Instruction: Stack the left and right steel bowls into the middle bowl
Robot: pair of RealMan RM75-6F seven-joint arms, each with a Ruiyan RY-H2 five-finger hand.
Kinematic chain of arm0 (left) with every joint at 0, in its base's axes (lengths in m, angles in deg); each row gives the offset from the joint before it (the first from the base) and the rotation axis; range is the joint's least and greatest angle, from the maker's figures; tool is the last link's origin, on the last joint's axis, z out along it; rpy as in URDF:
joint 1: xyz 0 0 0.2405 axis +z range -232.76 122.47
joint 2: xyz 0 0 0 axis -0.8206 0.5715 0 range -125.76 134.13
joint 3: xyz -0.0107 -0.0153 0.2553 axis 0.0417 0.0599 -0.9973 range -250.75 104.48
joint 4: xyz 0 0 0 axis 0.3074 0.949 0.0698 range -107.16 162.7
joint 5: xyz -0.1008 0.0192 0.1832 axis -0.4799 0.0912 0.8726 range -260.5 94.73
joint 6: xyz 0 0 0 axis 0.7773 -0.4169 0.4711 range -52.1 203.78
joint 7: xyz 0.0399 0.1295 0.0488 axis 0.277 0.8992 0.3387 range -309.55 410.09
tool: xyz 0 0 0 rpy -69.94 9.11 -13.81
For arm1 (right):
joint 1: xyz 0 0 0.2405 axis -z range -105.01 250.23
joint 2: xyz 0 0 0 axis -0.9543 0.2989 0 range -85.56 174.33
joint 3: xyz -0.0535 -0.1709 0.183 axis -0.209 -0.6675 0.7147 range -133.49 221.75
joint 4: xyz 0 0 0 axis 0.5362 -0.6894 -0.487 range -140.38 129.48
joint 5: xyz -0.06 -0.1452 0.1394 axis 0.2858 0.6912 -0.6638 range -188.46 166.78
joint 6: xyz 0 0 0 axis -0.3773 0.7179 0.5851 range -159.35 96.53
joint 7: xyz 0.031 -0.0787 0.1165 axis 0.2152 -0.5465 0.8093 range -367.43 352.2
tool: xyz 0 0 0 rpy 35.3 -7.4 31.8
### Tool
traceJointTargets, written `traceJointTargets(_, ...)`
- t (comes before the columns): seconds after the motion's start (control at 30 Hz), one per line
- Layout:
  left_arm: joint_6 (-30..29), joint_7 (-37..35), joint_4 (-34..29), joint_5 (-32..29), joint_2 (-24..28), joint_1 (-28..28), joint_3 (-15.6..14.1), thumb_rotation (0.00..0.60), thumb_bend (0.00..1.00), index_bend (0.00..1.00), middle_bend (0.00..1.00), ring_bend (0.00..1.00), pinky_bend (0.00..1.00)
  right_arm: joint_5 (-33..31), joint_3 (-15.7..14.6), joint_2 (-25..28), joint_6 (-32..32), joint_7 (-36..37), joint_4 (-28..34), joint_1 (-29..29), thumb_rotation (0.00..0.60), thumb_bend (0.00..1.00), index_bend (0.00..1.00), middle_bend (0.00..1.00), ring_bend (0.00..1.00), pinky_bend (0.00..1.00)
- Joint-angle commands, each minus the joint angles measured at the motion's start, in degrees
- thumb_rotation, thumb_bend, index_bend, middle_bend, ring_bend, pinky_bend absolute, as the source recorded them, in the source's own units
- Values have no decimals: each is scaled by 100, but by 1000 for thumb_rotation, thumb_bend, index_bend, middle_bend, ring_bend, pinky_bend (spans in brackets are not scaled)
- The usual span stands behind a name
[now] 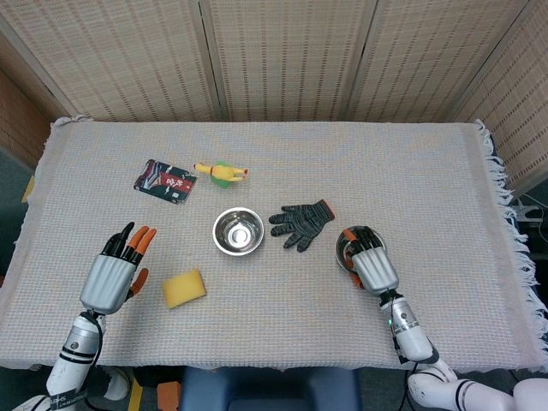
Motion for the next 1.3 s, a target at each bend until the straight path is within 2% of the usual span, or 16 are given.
traceJointTargets(0.03, 30, 9, -70, -35, 143, 55, 2, 600, 410, 0, 82, 1, 210, 406, -89, -242, 486, 346, -242, -100, 600, 385, 725, 184, 0, 0)
traceJointTargets(0.17, -24, -76, -170, -33, 310, 124, 49, 600, 410, 0, 76, 1, 210, 777, -138, -380, 1007, 495, -199, -171, 600, 402, 744, 210, 0, 1)
traceJointTargets(0.27, -114, -179, -204, 0, 407, 181, 83, 600, 411, 0, 76, 1, 211, 858, -74, -391, 967, 492, 36, -356, 600, 402, 745, 210, 0, 2)
traceJointTargets(0.4, -231, -347, -236, 27, 588, 292, 105, 600, 412, 0, 77, 2, 211, 652, 269, -523, 485, 222, 315, -822, 600, 401, 743, 210, 0, 2)
traceJointTargets(0.53, -324, -476, -256, -20, 793, 395, 162, 600, 413, 0, 77, 3, 211, 259, 657, -816, -129, -29, 295, -1330, 600, 399, 738, 211, 0, 2)
traceJointTargets(0.8, -463, -732, -303, -194, 1240, 598, 303, 600, 410, 0, 74, 2, 210, -344, 1215, -1666, -1036, -309, -598, -2397, 600, 399, 691, 210, 0, 2)
traceJointTargets(0.87, -484, -809, -312, -224, 1313, 641, 323, 600, 410, 0, 73, 2, 210, -509, 1249, -1800, -1189, -416, -721, -2514, 600, 399, 599, 210, 0, 1)
traceJointTargets(1.0, -509, -900, -347, -222, 1429, 705, 342, 600, 411, 0, 72, 3, 210, -862, 1157, -1767, -1319, -924, -445, -2468, 600, 398, 214, 149, 0, 0)
traceJointTargets(1.07, -511, -897, -373, -201, 1448, 720, 341, 600, 410, 0, 72, 3, 210, -1008, 1109, -1649, -1266, -1233, -174, -2379, 600, 372, 57, 102, 0, 0)
traceJointTargets(1.13, -508, -879, -426, -182, 1457, 747, 324, 600, 410, 0, 72, 3, 210, -1199, 1070, -1436, -1194, -1548, 244, -2250, 600, 306, 0, 64, 0, 0)
traceJointTargets(1.27, -598, -867, -532, -68, 1474, 859, 237, 600, 411, 0, 72, 2, 210, -1506, 916, -723, -899, -2147, 1315, -1870, 600, 258, 0, 30, 0, 0)
traceJointTargets(1.3, -648, -899, -574, -34, 1502, 928, 188, 600, 410, 0, 72, 2, 211, -1606, 812, -405, -746, -2370, 1747, -1683, 600, 251, 0, 23, 0, 0)
